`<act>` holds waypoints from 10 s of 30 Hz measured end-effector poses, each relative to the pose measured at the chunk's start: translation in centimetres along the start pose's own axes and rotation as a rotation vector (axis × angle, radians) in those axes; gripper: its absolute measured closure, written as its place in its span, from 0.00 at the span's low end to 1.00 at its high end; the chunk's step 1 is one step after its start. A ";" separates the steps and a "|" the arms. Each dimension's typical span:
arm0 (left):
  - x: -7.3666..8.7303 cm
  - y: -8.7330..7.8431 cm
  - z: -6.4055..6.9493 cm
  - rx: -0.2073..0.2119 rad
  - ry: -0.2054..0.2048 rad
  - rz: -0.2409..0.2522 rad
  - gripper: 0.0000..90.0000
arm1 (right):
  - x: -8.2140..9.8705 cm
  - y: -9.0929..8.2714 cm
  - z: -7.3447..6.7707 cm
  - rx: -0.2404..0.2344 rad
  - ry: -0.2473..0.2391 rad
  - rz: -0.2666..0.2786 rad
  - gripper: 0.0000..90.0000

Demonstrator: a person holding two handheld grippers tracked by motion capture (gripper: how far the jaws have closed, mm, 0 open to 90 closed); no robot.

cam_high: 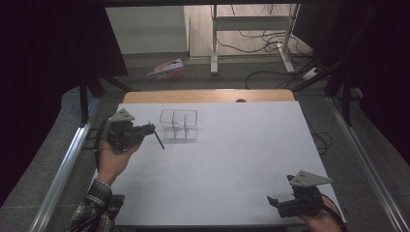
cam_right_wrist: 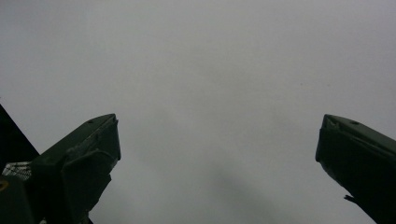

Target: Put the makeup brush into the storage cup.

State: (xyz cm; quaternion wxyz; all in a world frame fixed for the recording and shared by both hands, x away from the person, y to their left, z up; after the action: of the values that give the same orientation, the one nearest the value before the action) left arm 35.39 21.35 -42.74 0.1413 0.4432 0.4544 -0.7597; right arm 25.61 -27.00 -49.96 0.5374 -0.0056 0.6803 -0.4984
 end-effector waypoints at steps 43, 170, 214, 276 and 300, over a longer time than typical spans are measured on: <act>-6.6 0.3 -1.4 -0.104 0.007 0.078 0.95 | 0.2 0.1 0.2 -0.012 0.008 -0.021 0.00; -0.5 6.5 -1.8 -0.048 -0.019 -0.031 0.00 | 0.3 0.4 -0.1 -0.028 -0.019 -0.051 0.01; 4.5 4.3 -0.1 -0.010 -0.021 -0.046 0.00 | 0.3 0.4 -0.1 -0.024 -0.021 -0.054 0.01; 9.2 0.1 3.5 -0.034 0.023 -0.072 0.00 | 0.3 0.3 0.2 -0.022 0.006 -0.039 0.00; 12.0 -2.6 3.5 -0.057 -0.025 -0.029 0.00 | 0.3 0.2 0.3 -0.004 0.023 -0.039 0.00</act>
State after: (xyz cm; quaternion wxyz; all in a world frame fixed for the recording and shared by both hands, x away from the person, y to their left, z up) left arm 25.05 22.14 -50.15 0.1486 0.4230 0.4804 -0.7538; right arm 25.84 -27.22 -50.29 0.5199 -0.0143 0.6871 -0.5073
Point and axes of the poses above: each handheld gripper's, and its own axes: y roughly forward along the jaws, x roughly out of its underside, z roughly to its right, the point moved 4 cm from there along y, roughly forward along the jaws, and after that the axes turned 5 degrees about -y, right-handed, at the moved point
